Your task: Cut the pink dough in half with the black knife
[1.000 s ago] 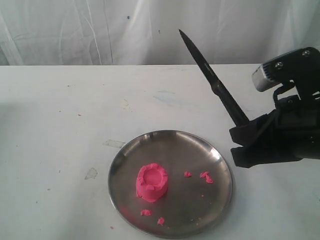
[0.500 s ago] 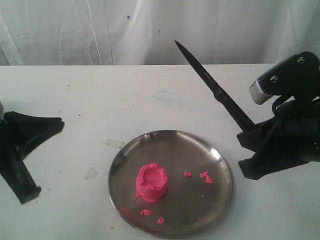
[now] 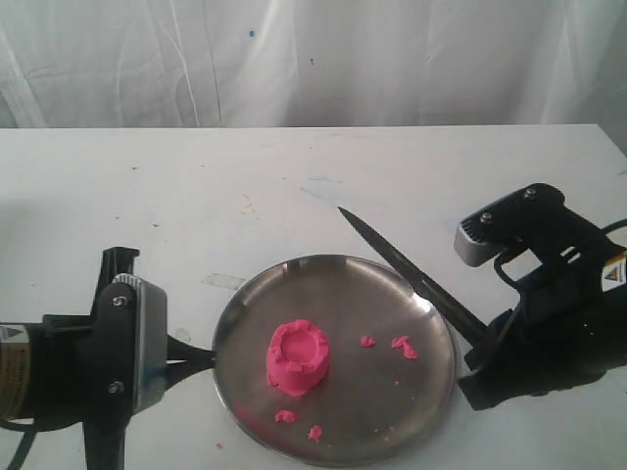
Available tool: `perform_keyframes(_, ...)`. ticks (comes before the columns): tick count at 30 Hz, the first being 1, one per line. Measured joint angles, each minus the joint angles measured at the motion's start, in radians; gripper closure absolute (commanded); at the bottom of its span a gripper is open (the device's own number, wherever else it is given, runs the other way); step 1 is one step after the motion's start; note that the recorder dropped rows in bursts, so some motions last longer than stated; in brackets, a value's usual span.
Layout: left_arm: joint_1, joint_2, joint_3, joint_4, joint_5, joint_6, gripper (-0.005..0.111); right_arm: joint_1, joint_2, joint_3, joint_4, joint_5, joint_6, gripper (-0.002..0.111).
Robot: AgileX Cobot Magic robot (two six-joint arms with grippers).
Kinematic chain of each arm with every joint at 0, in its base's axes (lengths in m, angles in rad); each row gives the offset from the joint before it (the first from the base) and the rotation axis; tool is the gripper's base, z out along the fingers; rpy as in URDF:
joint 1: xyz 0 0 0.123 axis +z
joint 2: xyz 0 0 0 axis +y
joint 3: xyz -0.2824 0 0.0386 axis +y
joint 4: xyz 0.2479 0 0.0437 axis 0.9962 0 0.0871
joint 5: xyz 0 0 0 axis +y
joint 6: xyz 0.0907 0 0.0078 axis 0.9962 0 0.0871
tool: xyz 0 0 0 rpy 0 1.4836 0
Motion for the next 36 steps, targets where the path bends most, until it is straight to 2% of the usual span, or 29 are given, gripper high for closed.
perform_keyframes(4,-0.006,0.105,-0.046,-0.054,-0.023,0.004,0.107,0.0,0.06,-0.029,0.002,-0.012,0.0,0.108)
perform_keyframes(9,-0.006,0.237,-0.111,-0.094,-0.027,0.005,0.107,0.0,0.126,-0.04,0.009,-0.113,0.002,0.108)
perform_keyframes(17,-0.006,0.429,-0.245,-0.179,0.011,0.003,0.107,0.0,0.146,-0.073,0.043,-0.102,0.003,0.108)
perform_keyframes(25,-0.006,0.508,-0.264,-0.189,0.049,0.001,0.107,0.0,0.146,-0.076,0.043,-0.1,0.003,0.108)
perform_keyframes(36,-0.006,0.583,-0.266,-0.189,-0.166,0.001,0.107,0.0,0.146,-0.076,0.043,-0.1,0.003,0.108)
